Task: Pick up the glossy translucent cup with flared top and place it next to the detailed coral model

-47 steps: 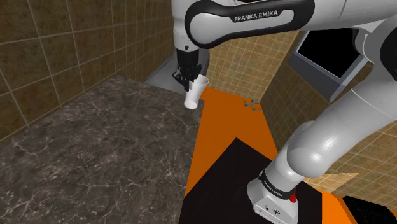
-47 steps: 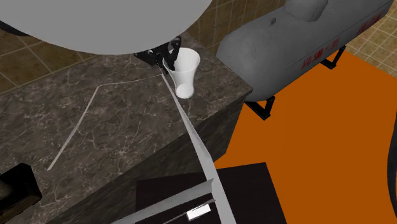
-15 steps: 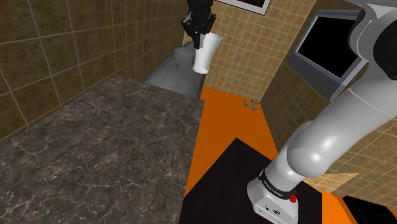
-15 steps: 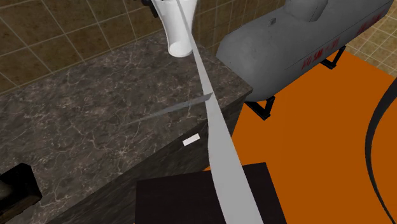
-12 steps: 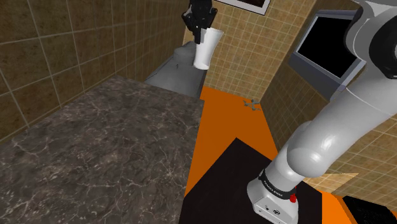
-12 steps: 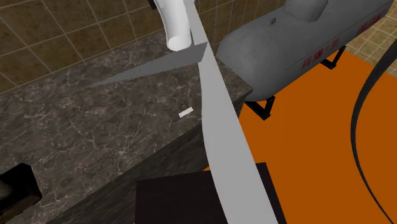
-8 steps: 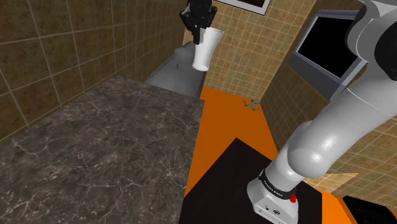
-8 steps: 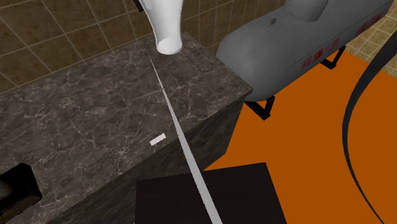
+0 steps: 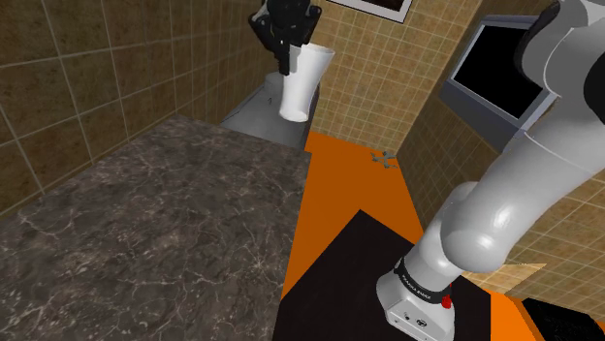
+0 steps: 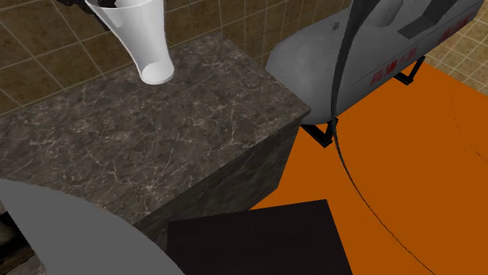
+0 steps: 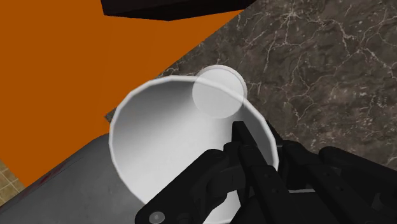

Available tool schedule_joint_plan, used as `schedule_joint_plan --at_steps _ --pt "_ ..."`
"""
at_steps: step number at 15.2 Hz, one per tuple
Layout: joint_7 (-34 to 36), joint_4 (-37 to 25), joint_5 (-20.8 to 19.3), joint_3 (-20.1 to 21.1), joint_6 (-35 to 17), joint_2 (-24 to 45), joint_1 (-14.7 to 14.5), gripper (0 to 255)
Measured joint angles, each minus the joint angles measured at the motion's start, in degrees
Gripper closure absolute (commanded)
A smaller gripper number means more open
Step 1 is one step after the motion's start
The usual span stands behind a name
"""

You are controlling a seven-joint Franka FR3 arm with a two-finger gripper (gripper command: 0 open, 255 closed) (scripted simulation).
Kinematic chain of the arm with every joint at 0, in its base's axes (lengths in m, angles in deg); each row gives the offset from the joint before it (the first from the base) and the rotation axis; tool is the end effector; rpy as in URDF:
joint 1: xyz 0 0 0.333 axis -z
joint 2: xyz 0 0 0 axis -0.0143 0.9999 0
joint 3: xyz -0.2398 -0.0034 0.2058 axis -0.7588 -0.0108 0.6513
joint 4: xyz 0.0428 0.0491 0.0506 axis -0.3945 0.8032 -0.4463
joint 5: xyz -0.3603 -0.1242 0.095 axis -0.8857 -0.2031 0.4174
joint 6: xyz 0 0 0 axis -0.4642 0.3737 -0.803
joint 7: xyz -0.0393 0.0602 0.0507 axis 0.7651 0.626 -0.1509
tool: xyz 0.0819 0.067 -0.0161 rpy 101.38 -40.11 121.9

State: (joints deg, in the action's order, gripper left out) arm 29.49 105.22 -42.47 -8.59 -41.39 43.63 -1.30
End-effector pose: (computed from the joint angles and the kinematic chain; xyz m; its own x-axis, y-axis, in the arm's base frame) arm 0.4287 0.2347 0.6769 0.9907 -0.1353 -0.0170 -0.1257 -0.9545 0.2704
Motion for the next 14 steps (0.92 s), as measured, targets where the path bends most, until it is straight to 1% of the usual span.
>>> schedule_joint_plan --at_steps 1,5,10,12,14 --pt "1.6 0.0 0.3 0.9 0.2 0.1 -0.7 255" --pt "8.2 -3.0 0.6 4.7 2.2 2.6 -3.6 255" --pt "17.3 -8.9 -0.7 9.5 5.1 8.1 -8.1 255" --pt "21.0 -11.8 -1.6 11.3 6.4 10.8 -10.5 255" --pt "25.2 -15.4 -3.1 13.1 8.0 14.2 -13.5 255"
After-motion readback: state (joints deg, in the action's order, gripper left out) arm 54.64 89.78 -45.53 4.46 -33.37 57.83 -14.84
